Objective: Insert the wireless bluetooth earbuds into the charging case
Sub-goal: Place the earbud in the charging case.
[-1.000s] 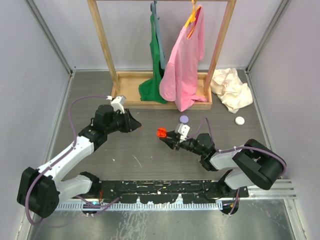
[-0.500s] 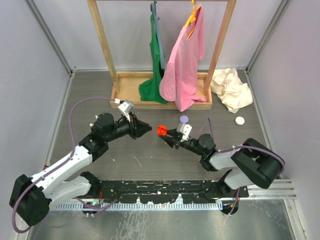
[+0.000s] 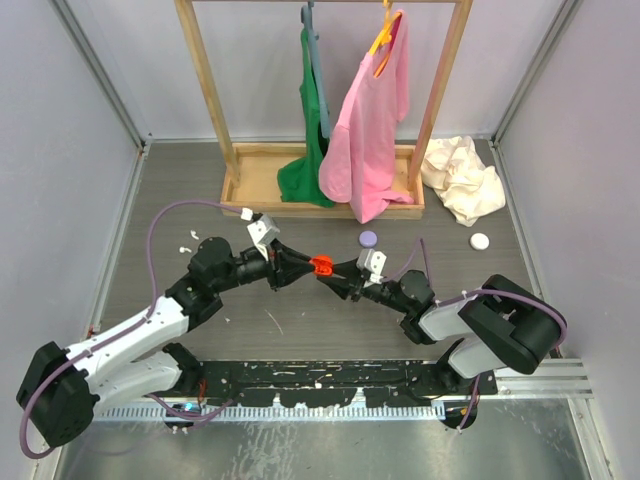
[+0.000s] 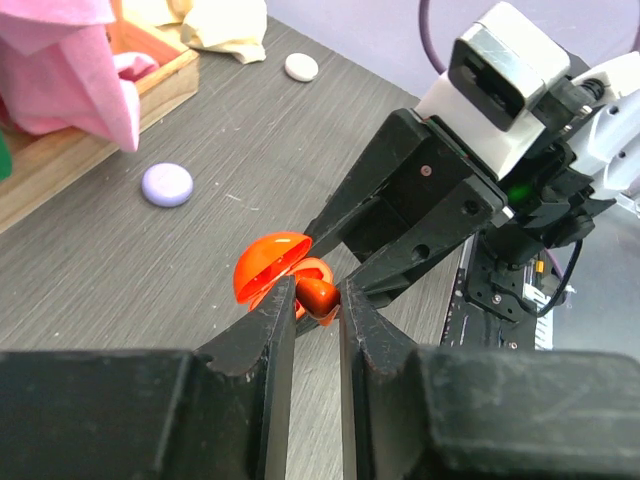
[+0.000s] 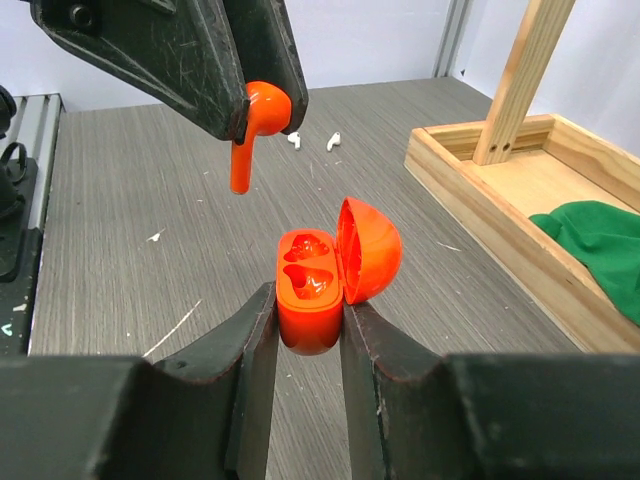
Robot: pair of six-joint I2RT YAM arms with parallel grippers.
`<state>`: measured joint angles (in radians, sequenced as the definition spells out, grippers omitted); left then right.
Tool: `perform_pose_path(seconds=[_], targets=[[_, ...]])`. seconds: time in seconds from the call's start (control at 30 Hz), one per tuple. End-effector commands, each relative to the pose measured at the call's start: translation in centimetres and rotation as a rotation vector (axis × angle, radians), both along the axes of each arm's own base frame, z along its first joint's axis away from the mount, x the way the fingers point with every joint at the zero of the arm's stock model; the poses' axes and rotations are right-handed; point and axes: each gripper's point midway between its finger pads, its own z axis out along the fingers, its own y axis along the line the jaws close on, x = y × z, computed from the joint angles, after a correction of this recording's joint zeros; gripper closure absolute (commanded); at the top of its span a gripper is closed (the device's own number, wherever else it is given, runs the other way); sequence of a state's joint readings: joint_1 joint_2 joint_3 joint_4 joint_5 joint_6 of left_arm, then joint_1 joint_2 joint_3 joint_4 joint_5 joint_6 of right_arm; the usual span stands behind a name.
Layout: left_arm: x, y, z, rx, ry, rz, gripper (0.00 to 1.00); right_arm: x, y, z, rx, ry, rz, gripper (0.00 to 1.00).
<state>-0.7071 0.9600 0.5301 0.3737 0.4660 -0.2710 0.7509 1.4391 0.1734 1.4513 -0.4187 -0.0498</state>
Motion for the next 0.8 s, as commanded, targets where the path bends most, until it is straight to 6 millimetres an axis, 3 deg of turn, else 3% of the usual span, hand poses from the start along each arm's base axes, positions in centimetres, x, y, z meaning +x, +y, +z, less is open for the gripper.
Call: perform_pose_path(seconds=[0.0, 0.33, 0.77], targets=[[-0.8, -0.9, 2.9, -0.063, -0.167, -0.076, 0.79, -0.9, 0.2, 3.2, 0.09, -0.09, 0.039, 0.86], [-1.9, -2.2, 2.8, -0.056, -0.251, -0.184, 0.78, -1.6, 0.3, 3.9, 0.116, -0.093, 0.075, 0.86], [-1.4, -2.2, 2.4, -0.027, -0.302, -0.168, 0.78, -1.9, 0.3, 4.0, 0.12, -0.096, 0.087, 0.86]])
